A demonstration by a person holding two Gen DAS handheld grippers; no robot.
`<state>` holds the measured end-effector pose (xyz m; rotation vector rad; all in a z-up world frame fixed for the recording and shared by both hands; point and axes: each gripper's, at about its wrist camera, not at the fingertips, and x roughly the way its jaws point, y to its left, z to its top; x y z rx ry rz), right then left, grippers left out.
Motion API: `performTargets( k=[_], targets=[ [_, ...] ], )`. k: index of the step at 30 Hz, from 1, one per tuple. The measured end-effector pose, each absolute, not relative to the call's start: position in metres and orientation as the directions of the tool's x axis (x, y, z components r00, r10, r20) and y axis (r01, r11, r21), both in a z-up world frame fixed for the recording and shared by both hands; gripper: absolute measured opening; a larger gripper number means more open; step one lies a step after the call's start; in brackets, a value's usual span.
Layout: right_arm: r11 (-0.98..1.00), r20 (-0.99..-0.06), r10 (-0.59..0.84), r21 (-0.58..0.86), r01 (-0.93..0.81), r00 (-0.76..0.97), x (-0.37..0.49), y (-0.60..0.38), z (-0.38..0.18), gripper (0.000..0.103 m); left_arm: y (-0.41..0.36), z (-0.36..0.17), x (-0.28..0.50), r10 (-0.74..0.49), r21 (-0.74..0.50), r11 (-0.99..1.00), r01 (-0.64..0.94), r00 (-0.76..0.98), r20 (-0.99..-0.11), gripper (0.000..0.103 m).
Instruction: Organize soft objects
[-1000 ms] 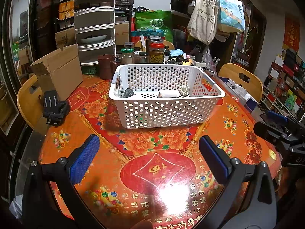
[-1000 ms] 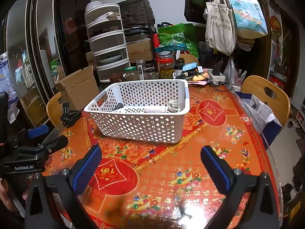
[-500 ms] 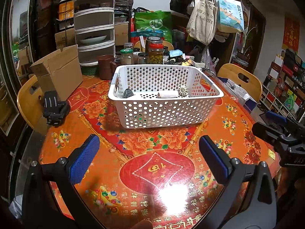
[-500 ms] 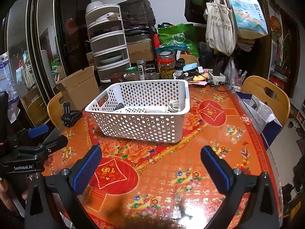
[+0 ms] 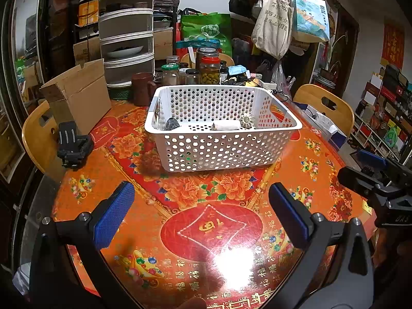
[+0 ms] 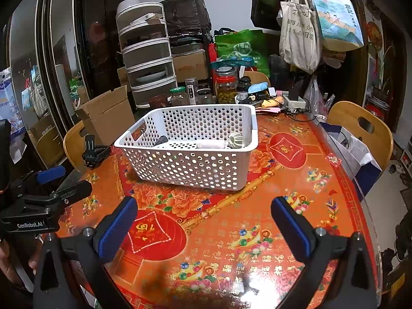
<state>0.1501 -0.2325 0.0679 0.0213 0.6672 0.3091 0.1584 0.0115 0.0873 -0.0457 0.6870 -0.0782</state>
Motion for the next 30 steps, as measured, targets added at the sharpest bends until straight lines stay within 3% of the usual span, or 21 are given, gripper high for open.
performTargets(
  k=[30],
  targets=[
    [0.955, -0.615, 0.284, 0.112, -0.275, 0.736, 0.152, -0.232, 0.058, 0.103, 0.008, 0.084, 0.156, -0.075, -0.048, 0.997, 0.057, 0.787, -0.612, 0.103]
  ],
)
